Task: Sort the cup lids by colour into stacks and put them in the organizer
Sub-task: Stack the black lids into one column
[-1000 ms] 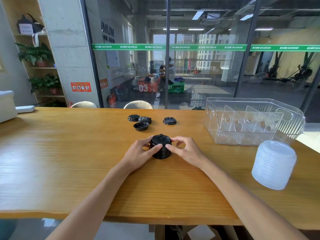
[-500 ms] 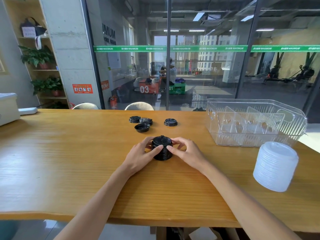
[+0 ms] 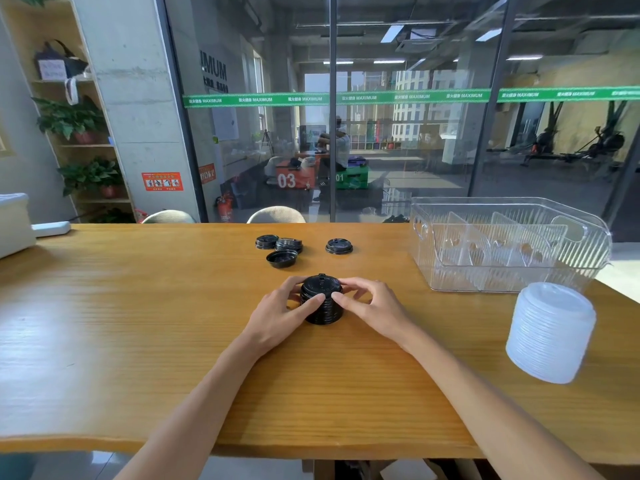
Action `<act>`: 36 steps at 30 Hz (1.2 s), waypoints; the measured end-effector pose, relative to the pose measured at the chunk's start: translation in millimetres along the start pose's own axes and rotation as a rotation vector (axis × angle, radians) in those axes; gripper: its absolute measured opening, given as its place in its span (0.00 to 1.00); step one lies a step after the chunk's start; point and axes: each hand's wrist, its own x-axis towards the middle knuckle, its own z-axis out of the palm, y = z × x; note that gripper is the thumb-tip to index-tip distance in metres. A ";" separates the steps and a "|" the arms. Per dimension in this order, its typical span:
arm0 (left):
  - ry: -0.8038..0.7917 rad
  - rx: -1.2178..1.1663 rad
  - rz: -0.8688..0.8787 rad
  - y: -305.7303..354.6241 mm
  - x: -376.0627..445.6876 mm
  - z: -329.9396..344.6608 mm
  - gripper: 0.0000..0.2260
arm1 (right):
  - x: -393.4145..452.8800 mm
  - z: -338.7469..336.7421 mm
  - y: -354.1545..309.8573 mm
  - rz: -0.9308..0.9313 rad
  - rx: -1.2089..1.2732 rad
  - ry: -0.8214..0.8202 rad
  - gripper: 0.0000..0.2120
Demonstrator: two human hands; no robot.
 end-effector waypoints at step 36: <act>0.007 -0.044 -0.001 -9.1 5.0 1.4 0.28 | 179.1 14.1 50.4 0.406 -0.620 0.193 0.44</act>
